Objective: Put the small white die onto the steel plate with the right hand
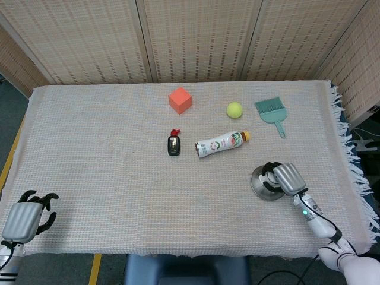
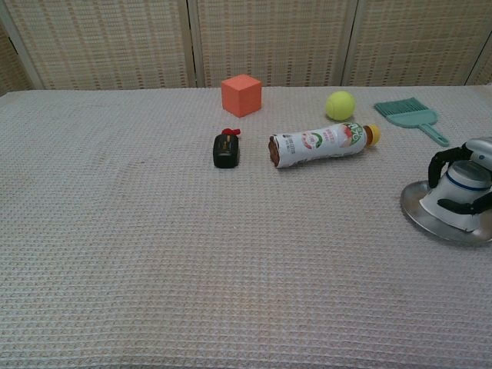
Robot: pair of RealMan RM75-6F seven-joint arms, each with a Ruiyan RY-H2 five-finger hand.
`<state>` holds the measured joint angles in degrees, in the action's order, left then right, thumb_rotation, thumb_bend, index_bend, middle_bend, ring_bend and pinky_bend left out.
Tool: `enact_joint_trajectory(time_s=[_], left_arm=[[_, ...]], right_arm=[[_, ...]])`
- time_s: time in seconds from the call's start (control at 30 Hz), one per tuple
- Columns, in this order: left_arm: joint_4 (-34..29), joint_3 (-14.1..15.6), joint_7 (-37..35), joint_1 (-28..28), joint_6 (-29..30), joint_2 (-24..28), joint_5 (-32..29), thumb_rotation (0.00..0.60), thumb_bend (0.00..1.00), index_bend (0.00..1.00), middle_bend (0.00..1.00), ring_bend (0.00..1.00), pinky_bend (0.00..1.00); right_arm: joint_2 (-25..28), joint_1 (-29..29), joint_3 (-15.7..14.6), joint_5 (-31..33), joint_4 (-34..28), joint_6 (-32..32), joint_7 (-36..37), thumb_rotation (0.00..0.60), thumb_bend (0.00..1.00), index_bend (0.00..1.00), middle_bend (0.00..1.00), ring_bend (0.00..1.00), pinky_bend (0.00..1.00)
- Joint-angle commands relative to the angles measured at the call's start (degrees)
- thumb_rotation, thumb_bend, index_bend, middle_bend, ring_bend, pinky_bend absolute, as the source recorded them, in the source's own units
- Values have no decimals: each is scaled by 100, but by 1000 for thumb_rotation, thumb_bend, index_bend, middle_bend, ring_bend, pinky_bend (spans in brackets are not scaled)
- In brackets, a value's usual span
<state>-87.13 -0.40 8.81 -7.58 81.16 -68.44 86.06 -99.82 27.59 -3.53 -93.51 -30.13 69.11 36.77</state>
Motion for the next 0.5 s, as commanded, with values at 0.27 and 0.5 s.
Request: enact_joint_trajectory(time_s=[0.27,0.5], left_arm=[[-17,-3,4,3,2,7,-11,600,367,348,538,475,217],[1,8,-5,-5,-14,3,5,600,367,348,537,474,217]], right_arm=[[124,-20,-49,-104,-97,199,56,600,276,650,536,520,845],[-448,-144,161,44,936,532,-1239,600,276,650,535,521,845]])
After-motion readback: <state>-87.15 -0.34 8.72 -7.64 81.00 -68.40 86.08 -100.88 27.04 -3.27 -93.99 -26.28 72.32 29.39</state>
